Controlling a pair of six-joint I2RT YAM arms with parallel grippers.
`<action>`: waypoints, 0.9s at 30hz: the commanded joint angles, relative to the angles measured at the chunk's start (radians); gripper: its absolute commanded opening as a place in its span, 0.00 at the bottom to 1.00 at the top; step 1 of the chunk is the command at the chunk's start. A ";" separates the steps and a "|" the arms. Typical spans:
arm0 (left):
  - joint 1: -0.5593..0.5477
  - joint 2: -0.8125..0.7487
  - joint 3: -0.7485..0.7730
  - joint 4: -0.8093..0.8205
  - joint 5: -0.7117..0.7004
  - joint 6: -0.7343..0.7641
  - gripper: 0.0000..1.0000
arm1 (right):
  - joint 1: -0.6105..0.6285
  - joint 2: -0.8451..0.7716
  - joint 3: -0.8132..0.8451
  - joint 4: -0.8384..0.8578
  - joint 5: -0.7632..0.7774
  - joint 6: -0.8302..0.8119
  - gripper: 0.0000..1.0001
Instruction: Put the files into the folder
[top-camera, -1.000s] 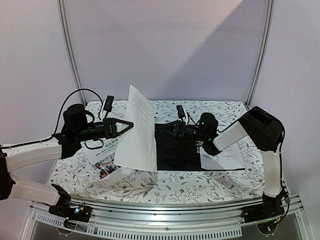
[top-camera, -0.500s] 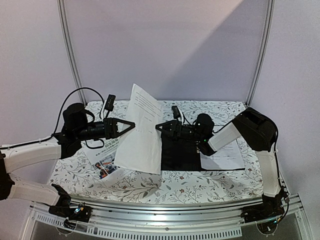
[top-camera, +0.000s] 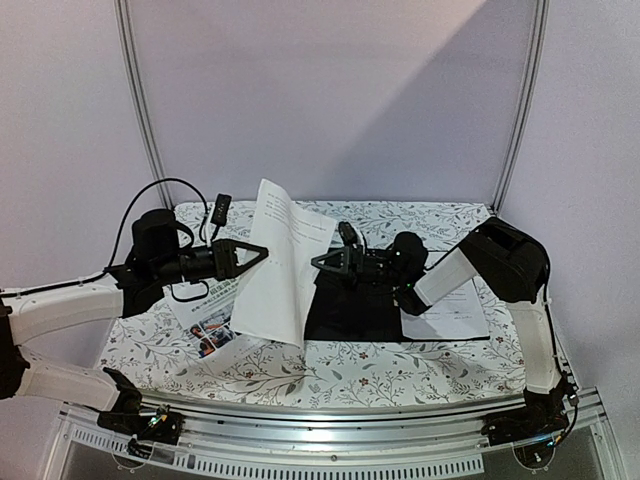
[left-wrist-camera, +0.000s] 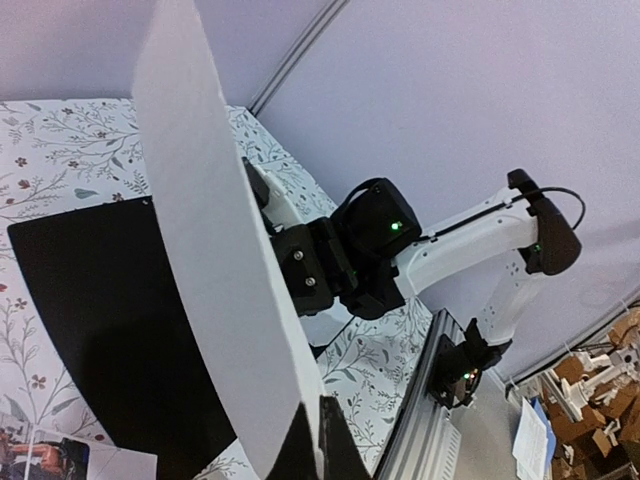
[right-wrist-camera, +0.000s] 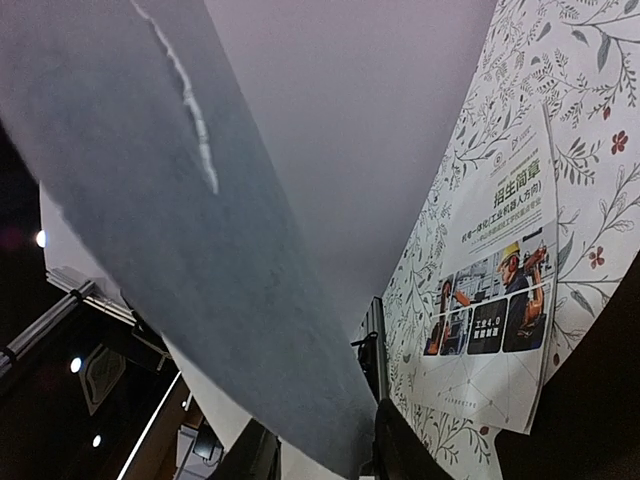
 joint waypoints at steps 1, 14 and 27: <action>-0.006 0.012 -0.005 -0.047 -0.071 0.040 0.00 | -0.008 0.000 -0.028 0.364 -0.011 0.051 0.29; 0.021 0.050 0.039 -0.164 -0.123 0.116 0.00 | -0.029 -0.073 -0.078 0.156 0.007 -0.077 0.00; 0.033 0.290 0.278 -0.488 -0.361 0.222 0.61 | -0.077 -0.479 0.047 -1.229 0.259 -0.903 0.00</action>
